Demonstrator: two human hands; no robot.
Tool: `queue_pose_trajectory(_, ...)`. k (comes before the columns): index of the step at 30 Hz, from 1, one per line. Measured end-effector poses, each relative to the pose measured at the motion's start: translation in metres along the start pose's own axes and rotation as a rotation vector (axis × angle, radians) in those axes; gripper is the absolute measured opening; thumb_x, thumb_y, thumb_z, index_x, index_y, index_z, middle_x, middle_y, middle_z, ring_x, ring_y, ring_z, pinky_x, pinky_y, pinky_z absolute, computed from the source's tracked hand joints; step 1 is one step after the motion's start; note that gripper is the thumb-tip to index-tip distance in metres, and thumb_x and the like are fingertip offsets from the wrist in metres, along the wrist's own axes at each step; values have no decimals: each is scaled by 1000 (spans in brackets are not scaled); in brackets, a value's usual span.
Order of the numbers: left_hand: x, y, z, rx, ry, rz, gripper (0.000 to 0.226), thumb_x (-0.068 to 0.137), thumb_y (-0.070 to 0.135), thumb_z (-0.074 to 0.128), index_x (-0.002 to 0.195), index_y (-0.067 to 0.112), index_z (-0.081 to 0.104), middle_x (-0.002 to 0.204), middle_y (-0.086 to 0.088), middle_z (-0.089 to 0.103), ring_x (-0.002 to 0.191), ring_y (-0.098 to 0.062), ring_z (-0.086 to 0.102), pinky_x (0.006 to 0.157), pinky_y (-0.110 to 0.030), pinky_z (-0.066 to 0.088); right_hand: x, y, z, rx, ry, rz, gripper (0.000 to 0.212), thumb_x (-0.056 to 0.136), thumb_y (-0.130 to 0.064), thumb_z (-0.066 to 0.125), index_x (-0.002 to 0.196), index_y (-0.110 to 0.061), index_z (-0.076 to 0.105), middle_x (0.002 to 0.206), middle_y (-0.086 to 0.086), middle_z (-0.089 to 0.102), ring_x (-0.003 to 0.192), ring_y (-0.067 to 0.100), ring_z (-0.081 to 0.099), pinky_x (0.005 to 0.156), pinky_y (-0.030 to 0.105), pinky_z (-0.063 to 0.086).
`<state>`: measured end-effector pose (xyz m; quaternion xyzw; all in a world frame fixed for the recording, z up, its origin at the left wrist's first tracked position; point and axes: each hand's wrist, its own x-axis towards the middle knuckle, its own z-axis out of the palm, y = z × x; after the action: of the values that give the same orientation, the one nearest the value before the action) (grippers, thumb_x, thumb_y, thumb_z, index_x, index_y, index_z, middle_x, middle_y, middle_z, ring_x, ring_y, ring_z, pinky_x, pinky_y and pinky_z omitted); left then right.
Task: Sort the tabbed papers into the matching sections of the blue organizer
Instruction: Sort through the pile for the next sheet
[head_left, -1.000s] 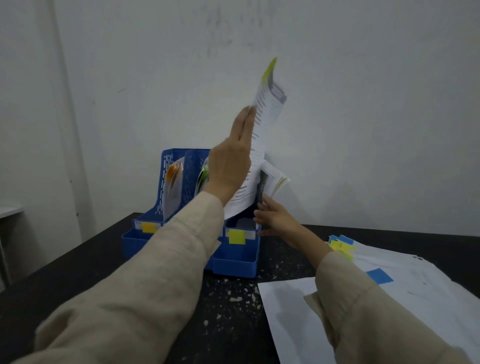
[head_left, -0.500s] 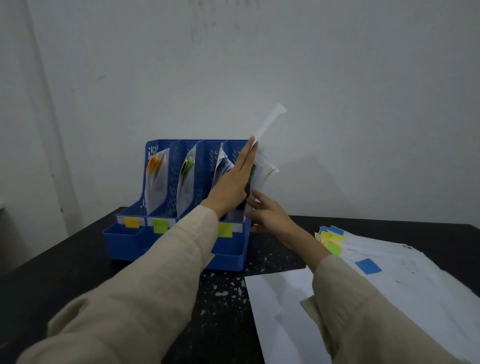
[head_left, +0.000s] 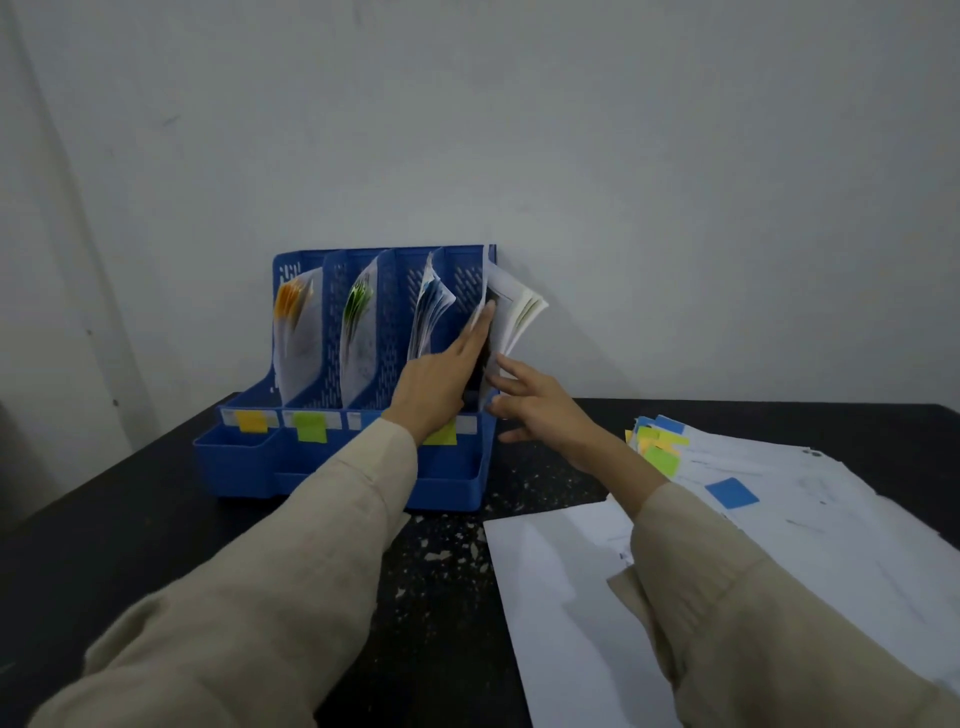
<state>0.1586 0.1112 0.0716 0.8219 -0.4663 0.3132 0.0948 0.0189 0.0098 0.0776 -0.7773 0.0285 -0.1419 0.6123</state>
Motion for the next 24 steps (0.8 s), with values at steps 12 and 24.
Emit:
queue_pose_trajectory(12, -2, 16, 4, -507, -276, -116, 97, 93, 10, 45, 128, 49, -36, 111, -18, 61, 81, -33, 63, 82, -47, 51, 0, 4, 3, -5, -2, -24, 60, 93, 1, 48, 146, -18, 30, 146, 6, 40, 122, 24, 52, 74, 28, 53)
queue_pose_trajectory(24, -16, 27, 4, -836, -180, -357, 78, 68, 24, 47, 142, 26, 21, 96, -9, 63, 84, -30, 59, 78, -43, 48, 12, 14, -4, -144, 288, -127, 46, 90, -2, 52, 134, -16, 47, 121, 3, 59, 108, 21, 58, 88, 42, 53)
